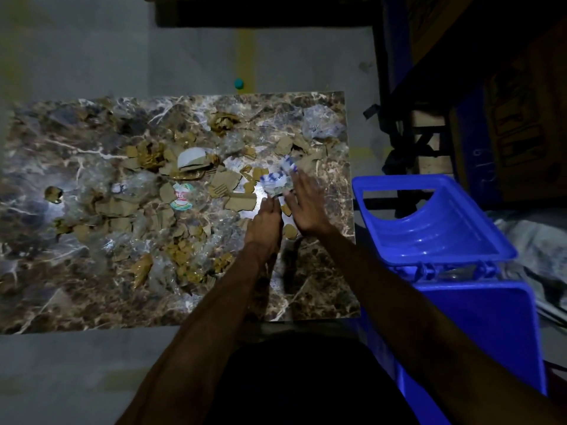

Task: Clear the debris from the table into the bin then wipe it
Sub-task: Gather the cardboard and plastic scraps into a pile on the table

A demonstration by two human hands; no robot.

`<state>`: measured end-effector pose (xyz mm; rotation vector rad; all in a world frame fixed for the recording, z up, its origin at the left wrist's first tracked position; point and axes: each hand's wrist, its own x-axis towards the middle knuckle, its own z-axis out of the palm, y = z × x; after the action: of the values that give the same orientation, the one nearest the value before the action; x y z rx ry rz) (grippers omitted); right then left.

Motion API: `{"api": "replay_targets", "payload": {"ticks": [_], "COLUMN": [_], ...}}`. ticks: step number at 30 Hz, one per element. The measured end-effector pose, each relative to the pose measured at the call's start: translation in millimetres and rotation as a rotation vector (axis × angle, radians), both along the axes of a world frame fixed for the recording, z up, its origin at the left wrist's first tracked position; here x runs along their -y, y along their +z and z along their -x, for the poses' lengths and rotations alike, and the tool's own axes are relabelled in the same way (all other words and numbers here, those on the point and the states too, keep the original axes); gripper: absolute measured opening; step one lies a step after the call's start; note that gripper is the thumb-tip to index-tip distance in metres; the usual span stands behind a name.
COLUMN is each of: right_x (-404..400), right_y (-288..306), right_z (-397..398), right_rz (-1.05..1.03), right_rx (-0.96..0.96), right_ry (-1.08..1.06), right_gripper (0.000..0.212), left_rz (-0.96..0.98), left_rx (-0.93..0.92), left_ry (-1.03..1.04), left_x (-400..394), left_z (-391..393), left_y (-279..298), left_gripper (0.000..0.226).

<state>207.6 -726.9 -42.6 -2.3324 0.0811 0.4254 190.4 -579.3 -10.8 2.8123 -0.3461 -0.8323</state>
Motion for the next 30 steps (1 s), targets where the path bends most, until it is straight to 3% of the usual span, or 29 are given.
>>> {"api": "replay_targets", "payload": {"ticks": [4,7,11,13,16,20,22,24,27,30], "right_x": [-21.3,-7.5,13.8,8.2,-18.6,-35.2,-24.5,-11.2,6.6,5.1], "right_y": [11.3,23.4,25.3,18.1,3.6,17.0,25.9,39.5,53.5,36.8], "right_z": [14.8,8.6,-14.3,-28.4,-35.1,-23.9,-24.5,-28.9,-49.0,-74.1], "right_rz": [-0.290,-0.491,-0.383,-0.241,-0.094,-0.291,-0.497,-0.603,-0.413,-0.174], "right_rx": [-0.054,-0.021,-0.029,-0.059,-0.113,-0.218,-0.251,-0.163,0.035,0.004], "right_ry": [-0.033,-0.272,-0.382,-0.287,-0.100,-0.040,-0.130,-0.291,-0.392,-0.202], "right_gripper": [0.054,0.048,0.062,0.065,0.069,0.053,0.045,0.046,0.039,0.053], "left_rz": [-0.017,-0.088,-0.143,-0.173,-0.110,-0.076,-0.066,-0.075,-0.055,-0.039], "left_rx": [-0.012,0.007,0.060,0.026,-0.077,-0.151,-0.118,-0.088,-0.077,-0.068], "left_ry": [-0.041,-0.093,-0.243,-0.300,-0.263,-0.222,-0.231,-0.268,-0.287,-0.265], "left_x": [0.8,4.1,6.1,7.5,7.8,6.6,7.6,6.3,2.6,1.8], "left_z": [-6.1,-5.8,-5.5,-8.2,-15.4,-27.1,-29.1,-29.8,-31.9,-31.0], "left_y": [1.0,3.0,10.3,8.0,7.4,18.5,21.4,20.6,20.0,19.0], "left_gripper": [0.042,0.047,0.056,0.053,0.031,0.021,0.024,0.021,0.016,0.017]}}
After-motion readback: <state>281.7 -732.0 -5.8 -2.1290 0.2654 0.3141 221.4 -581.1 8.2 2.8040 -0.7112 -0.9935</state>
